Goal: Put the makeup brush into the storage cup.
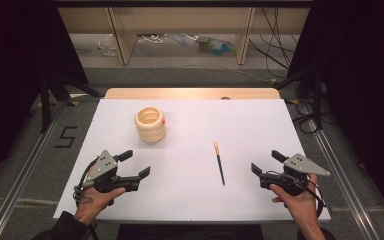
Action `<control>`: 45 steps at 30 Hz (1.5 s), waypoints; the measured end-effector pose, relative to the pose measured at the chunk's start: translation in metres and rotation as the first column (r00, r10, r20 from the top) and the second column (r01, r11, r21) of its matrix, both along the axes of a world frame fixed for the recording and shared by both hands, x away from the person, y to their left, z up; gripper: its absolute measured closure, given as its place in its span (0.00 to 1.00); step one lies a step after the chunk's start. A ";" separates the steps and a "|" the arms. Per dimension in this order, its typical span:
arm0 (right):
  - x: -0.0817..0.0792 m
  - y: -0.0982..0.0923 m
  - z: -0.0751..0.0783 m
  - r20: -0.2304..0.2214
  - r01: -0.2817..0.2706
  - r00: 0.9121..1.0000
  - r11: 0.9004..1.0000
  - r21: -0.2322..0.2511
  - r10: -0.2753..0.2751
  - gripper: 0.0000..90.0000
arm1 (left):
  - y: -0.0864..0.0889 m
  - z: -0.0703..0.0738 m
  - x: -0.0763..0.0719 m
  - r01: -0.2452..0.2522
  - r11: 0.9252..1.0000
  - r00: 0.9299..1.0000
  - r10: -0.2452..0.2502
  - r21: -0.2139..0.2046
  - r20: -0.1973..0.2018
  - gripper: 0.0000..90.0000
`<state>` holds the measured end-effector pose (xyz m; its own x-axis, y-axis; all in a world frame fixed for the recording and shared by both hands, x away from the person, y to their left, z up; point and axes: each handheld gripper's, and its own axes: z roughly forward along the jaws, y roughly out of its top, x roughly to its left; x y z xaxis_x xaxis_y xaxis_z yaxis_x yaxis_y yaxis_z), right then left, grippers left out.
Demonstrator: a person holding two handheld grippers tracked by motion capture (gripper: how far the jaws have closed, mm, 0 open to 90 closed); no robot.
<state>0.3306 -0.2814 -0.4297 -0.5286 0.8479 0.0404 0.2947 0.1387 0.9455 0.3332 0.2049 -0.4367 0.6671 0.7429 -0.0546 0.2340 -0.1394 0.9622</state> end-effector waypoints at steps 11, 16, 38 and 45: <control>0.002 0.002 -0.001 0.017 -0.023 1.000 1.000 -0.019 0.023 0.18 | -0.001 -0.001 0.000 0.002 1.000 1.000 -0.002 0.006 -0.001 0.18; 0.003 0.004 -0.001 0.009 -0.030 1.000 0.999 -0.027 0.030 0.18 | -0.001 -0.001 0.001 0.003 1.000 1.000 -0.003 0.009 -0.001 0.18; 0.031 0.016 0.011 -0.168 -0.074 0.985 0.984 -0.162 0.047 0.23 | -0.004 -0.001 0.001 0.005 1.000 1.000 -0.005 0.012 -0.011 0.18; 0.046 0.029 0.014 -0.242 -0.108 0.968 0.977 -0.184 0.062 0.23 | -0.003 -0.001 0.002 0.005 1.000 1.000 -0.005 0.014 -0.010 0.18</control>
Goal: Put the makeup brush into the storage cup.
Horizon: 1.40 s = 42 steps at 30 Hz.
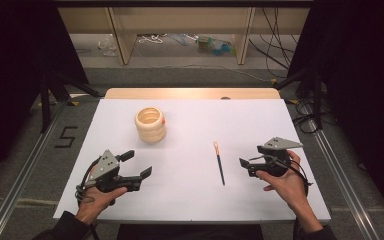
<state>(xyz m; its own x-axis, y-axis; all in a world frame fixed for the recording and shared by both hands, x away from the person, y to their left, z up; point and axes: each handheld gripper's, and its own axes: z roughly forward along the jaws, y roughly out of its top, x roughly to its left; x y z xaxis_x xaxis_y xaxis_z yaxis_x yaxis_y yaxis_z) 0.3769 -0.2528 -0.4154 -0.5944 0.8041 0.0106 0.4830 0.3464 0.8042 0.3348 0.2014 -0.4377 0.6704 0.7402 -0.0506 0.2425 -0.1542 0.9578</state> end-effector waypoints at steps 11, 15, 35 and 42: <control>0.027 0.026 0.003 -0.095 -0.060 0.994 0.995 -0.086 0.051 0.27 | 0.000 0.000 0.000 0.000 1.000 1.000 0.000 -0.005 -0.003 0.18; 0.036 0.036 0.003 -0.144 -0.075 0.988 0.991 -0.110 0.059 0.27 | -0.001 0.000 0.000 0.002 1.000 1.000 -0.002 -0.007 -0.002 0.18; 0.064 0.069 -0.005 -0.268 -0.129 0.961 0.967 -0.220 0.068 0.31 | -0.001 0.000 0.000 0.005 1.000 1.000 -0.005 -0.007 0.000 0.18; 0.076 0.082 -0.012 -0.308 -0.166 0.947 0.956 -0.241 0.086 0.35 | -0.001 0.000 0.000 0.005 1.000 1.000 -0.005 -0.010 0.000 0.18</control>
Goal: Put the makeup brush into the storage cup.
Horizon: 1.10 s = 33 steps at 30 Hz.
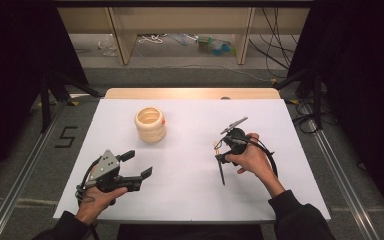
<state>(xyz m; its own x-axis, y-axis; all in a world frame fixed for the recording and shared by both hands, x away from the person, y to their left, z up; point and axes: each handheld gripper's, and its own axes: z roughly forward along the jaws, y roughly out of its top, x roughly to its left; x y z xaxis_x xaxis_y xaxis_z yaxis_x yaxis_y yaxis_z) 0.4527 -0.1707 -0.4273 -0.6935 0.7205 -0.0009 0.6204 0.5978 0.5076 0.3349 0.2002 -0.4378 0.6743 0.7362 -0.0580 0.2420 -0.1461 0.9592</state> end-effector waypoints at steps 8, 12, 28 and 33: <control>0.010 0.012 -0.009 -0.056 -0.012 0.998 0.997 -0.072 0.008 0.37 | 0.000 0.000 0.000 -0.001 1.000 1.000 0.001 -0.003 -0.002 0.18; 0.013 0.014 -0.014 -0.072 -0.027 0.997 0.994 -0.104 0.019 0.39 | 0.000 0.000 0.000 0.001 1.000 1.000 -0.001 -0.002 0.000 0.18; 0.022 0.020 -0.022 -0.139 -0.035 0.990 0.990 -0.134 0.017 0.48 | 0.000 0.001 0.000 0.003 1.000 1.000 -0.003 -0.003 0.000 0.18; 0.024 0.021 -0.025 -0.161 -0.041 0.987 0.989 -0.145 0.018 0.51 | 0.000 0.001 0.000 0.010 1.000 1.000 -0.010 0.005 0.006 0.18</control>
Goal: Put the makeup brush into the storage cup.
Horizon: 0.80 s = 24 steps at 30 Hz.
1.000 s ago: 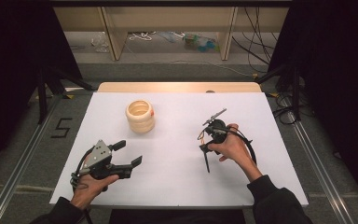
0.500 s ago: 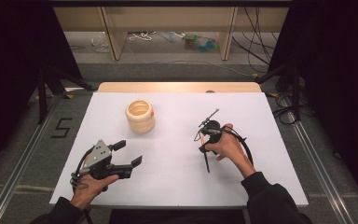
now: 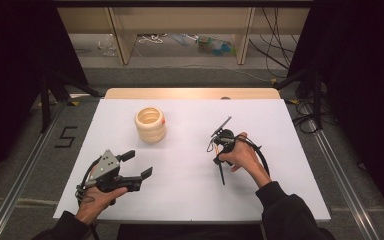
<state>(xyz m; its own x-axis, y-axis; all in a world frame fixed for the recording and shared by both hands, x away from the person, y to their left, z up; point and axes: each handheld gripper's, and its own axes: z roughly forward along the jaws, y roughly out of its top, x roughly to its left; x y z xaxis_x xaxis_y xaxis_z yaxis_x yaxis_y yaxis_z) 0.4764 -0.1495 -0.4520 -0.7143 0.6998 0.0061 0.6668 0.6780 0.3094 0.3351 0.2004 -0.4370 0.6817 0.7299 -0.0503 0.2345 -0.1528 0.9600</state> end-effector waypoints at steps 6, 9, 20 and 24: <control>0.001 0.001 -0.001 -0.021 -0.001 1.000 1.000 -0.003 0.001 0.55 | 0.000 0.000 0.000 -0.001 1.000 1.000 0.001 -0.002 -0.002 0.18; 0.001 0.001 -0.002 -0.024 -0.012 1.000 1.000 -0.007 0.012 0.56 | 0.000 0.000 0.000 -0.001 1.000 1.000 0.001 -0.002 -0.002 0.18; -0.003 0.001 -0.001 -0.056 -0.019 0.998 1.000 -0.012 0.018 0.58 | 0.000 0.000 0.000 -0.005 1.000 1.000 0.005 -0.007 -0.007 0.18; -0.003 0.002 -0.002 -0.063 -0.017 0.998 1.000 -0.015 0.016 0.60 | 0.000 0.000 0.000 -0.005 1.000 1.000 0.005 -0.008 -0.008 0.18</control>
